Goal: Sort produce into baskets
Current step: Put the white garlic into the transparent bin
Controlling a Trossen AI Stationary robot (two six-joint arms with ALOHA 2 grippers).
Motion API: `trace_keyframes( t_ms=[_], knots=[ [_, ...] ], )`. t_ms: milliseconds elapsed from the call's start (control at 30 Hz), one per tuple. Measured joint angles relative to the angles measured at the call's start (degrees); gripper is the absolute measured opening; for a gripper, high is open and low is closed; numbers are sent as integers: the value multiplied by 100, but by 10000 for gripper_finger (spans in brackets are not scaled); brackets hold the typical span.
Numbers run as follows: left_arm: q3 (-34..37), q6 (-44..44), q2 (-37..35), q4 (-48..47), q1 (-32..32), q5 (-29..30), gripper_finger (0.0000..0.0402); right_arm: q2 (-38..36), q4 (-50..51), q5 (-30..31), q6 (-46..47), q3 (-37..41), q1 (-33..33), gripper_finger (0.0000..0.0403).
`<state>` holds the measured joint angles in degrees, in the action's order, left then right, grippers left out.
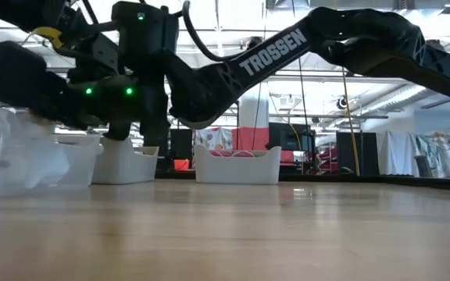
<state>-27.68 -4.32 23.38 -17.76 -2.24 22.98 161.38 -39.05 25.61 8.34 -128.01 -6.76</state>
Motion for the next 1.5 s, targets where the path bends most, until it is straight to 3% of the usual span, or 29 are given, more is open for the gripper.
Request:
trace_keyframes(
  t_ms=[600, 700, 833, 1100, 1267, 1500],
  knots=[
    [12, 99, 150, -138, 0, -170, 176, -113, 542, -179, 406, -6, 182, 121],
    [97, 106, 204, -91, 0, -173, 176, -435, 1620, -196, 393, -2, 110, 136],
    [196, 295, 203, -62, 2, -175, 176, -1182, 3808, -204, 357, -5, -43, 150],
    [334, 527, 201, 153, 2, -240, 176, -2492, 8163, -829, 1554, -4, -502, 157],
    [336, 555, 205, 198, 2, -721, 176, -3131, 9750, -1435, 2663, -9, -957, 157],
    [336, 556, 220, 181, 10, -1357, 176, -3452, 11548, -2114, 4214, -7, -1758, 157]
  ],
)
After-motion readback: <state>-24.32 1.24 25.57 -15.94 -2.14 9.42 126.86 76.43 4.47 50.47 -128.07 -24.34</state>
